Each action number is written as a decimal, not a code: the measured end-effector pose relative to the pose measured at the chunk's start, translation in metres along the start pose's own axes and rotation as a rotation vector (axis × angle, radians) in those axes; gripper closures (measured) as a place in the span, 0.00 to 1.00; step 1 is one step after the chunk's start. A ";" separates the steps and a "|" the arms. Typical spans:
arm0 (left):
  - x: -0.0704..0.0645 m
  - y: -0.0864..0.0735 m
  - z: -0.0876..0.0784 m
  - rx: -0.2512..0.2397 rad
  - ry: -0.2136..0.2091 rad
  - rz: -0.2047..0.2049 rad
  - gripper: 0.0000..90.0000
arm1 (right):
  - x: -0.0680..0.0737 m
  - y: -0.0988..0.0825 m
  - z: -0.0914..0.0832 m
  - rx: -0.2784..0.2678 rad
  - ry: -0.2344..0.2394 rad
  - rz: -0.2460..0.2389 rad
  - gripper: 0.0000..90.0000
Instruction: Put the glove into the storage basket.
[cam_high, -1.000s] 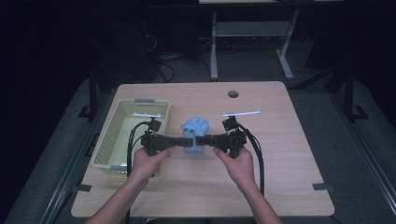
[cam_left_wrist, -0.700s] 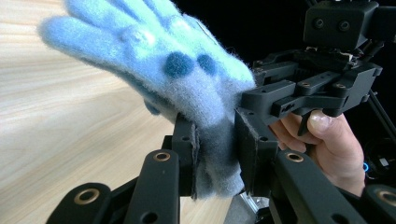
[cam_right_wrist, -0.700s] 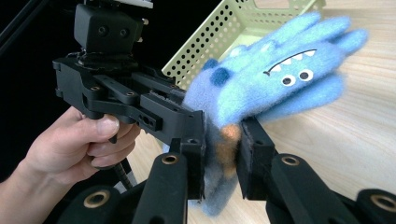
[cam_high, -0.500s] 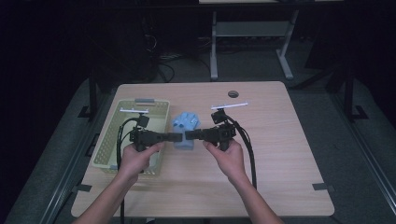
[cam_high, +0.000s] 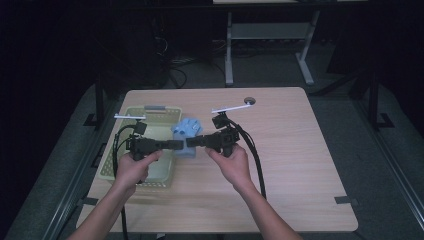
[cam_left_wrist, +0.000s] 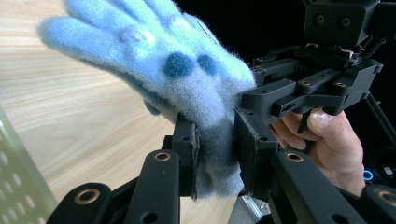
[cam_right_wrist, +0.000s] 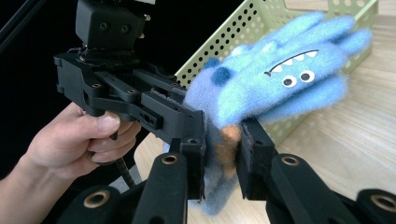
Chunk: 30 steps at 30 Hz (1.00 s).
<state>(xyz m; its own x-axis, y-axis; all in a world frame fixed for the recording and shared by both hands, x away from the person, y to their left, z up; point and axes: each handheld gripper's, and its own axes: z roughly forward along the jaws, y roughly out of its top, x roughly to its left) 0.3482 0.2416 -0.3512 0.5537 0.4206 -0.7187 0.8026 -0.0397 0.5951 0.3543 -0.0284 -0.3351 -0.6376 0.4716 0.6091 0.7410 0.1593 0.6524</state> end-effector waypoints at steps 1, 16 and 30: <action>0.000 0.000 -0.001 -0.001 0.003 -0.004 0.78 | 0.001 0.001 0.001 0.001 0.003 0.000 0.83; 0.005 -0.002 -0.021 -0.012 0.014 -0.008 0.79 | 0.008 0.009 0.018 0.025 0.026 -0.017 0.83; 0.014 -0.002 -0.041 -0.027 0.031 -0.011 0.79 | 0.014 0.017 0.039 0.034 0.048 -0.036 0.83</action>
<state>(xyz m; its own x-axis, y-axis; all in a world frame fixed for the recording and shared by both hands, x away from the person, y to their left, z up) 0.3453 0.2843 -0.3478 0.5371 0.4486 -0.7143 0.8024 -0.0107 0.5967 0.3663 0.0145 -0.3325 -0.6727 0.4229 0.6071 0.7236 0.2049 0.6591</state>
